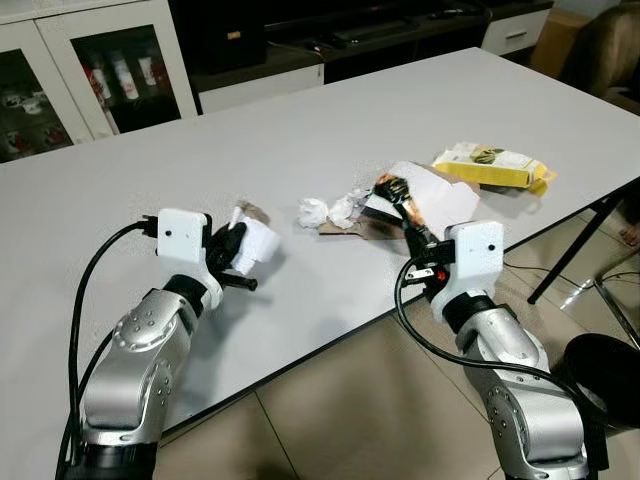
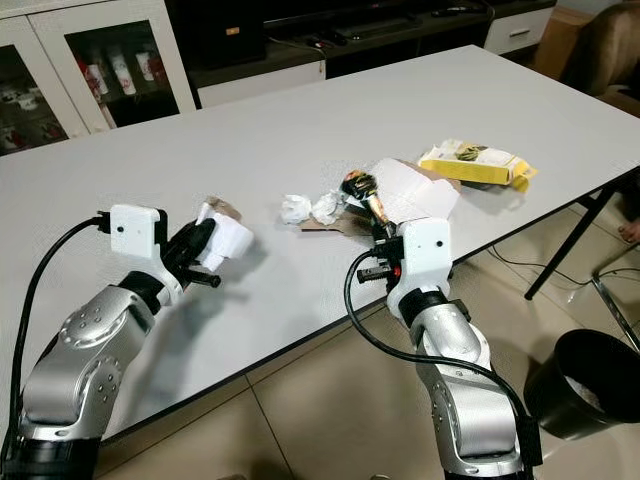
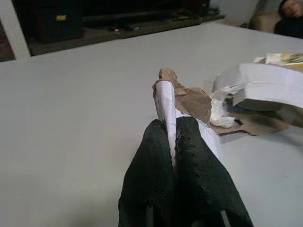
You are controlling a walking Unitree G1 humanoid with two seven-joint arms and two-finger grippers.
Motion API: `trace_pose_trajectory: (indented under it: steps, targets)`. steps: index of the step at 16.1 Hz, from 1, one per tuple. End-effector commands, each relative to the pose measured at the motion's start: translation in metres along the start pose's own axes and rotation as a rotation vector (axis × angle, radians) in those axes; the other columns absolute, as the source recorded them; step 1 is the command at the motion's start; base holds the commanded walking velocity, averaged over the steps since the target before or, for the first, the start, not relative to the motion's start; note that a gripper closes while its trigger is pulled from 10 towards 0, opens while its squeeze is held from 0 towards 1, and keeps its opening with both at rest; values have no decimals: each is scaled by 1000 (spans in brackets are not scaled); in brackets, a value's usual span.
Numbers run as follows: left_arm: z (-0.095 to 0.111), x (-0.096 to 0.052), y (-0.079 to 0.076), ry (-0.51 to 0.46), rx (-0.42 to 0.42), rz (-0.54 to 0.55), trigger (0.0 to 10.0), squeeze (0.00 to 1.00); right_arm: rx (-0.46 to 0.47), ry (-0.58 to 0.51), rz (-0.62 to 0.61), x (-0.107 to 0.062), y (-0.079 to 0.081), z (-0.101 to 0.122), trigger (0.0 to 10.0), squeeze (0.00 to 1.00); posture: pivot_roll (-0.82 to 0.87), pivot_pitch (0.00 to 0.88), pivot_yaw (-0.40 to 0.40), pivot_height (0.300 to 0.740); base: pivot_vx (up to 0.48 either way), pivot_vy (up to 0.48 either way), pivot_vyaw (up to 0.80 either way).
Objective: Picking trash to rubbish bin
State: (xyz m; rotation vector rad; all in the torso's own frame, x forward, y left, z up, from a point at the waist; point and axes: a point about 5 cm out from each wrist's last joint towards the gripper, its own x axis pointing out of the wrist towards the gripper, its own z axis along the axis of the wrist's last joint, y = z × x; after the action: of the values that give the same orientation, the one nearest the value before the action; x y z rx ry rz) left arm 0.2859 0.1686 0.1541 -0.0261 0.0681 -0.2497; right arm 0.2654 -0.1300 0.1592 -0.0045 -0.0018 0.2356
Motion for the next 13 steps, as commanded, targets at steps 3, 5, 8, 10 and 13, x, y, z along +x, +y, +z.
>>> trace_pose_trajectory:
  steps: [3,5,8,10,13]
  targets:
    - [1,5,-5,-1,-15,-44,10000,0,23,-4,-73,-3,-10,-3,10000,0,-77,0,38,740,0,0,-533]
    - [2,4,-6,-13,-34,-40,10000,0,19,-7,-79,-4,-11,-3,10000,0,-82,0,40,740,0,0,-800]
    - [6,7,-3,-67,8,28,10000,0,11,-5,-90,-6,-11,-6,10000,0,-82,0,37,740,0,0,-800]
    - [7,9,-1,-96,25,76,10000,0,14,-1,-90,-6,-10,-8,10000,0,-81,0,37,740,0,0,-800]
    - [-6,9,-2,38,75,83,10000,0,14,9,-90,-7,-8,-12,10000,0,-86,0,39,740,0,0,-800]
